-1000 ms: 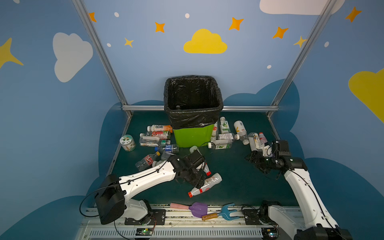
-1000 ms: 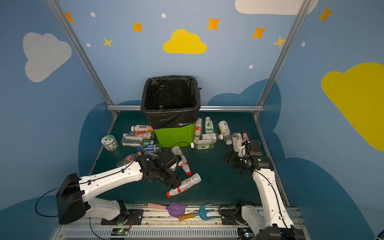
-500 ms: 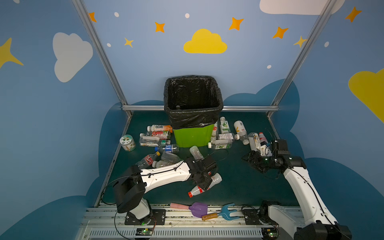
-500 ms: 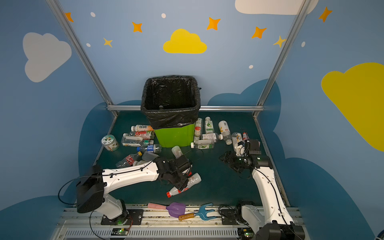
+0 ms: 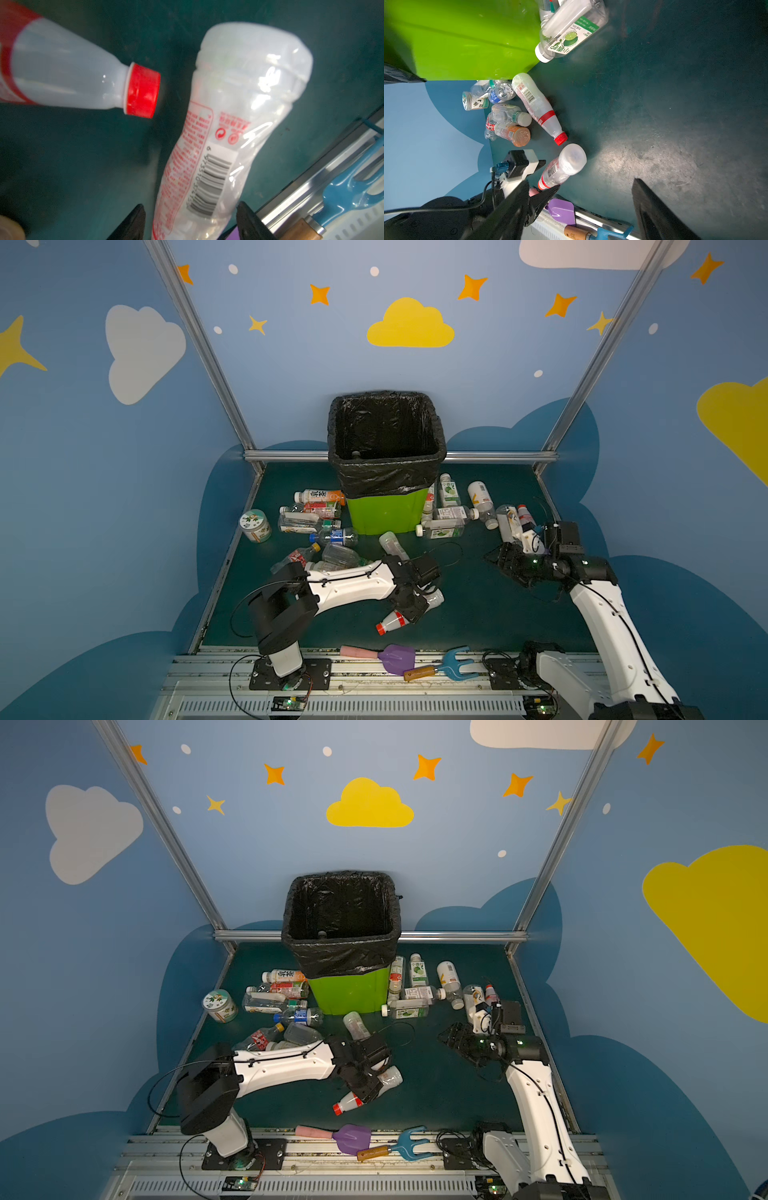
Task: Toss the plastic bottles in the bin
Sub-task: 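Close the left gripper on the white red-capped bottle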
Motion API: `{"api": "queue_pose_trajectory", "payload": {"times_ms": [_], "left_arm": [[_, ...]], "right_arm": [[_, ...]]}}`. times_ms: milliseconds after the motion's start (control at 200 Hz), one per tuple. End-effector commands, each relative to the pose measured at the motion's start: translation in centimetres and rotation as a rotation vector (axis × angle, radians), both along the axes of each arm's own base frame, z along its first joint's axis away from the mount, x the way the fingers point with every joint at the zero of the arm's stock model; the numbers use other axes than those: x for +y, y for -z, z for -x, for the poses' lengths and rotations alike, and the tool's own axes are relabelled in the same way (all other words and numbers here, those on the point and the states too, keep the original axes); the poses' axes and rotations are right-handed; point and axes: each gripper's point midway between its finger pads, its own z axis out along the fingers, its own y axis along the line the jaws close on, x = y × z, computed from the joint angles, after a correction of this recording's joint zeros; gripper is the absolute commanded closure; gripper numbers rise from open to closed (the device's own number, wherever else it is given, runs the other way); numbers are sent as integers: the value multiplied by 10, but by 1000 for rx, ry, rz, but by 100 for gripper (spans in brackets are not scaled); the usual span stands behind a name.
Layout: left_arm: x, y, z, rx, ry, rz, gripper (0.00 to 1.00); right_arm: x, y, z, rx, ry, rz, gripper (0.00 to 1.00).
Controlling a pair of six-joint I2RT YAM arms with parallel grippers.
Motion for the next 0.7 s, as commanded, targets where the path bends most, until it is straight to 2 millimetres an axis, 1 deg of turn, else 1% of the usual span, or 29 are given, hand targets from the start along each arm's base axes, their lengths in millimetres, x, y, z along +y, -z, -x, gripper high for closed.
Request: {"api": "queue_pose_trajectory", "payload": {"times_ms": [0,110,245,385,546,601,696], "left_arm": [[-8,1,-2,2,36,1,30],[-14,6,-3,13,47,-4,30],[-18,12,-5,21,54,-15,34],[-19,17,-8,22,49,-31,36],[-21,21,-4,50,60,-37,42],[-21,21,-5,47,52,-38,45],[-20,20,-7,43,47,-45,46]], "right_arm": [[0,-2,4,-6,-10,0,23],[-1,-3,4,-7,-12,7,23],[-3,-4,3,-14,-12,14,23],[-4,-5,1,-15,-10,18,23],[-6,-5,-1,-16,0,21,22],[-8,-4,-1,-14,4,23,22],[-9,-4,-1,-14,11,23,22]]}}
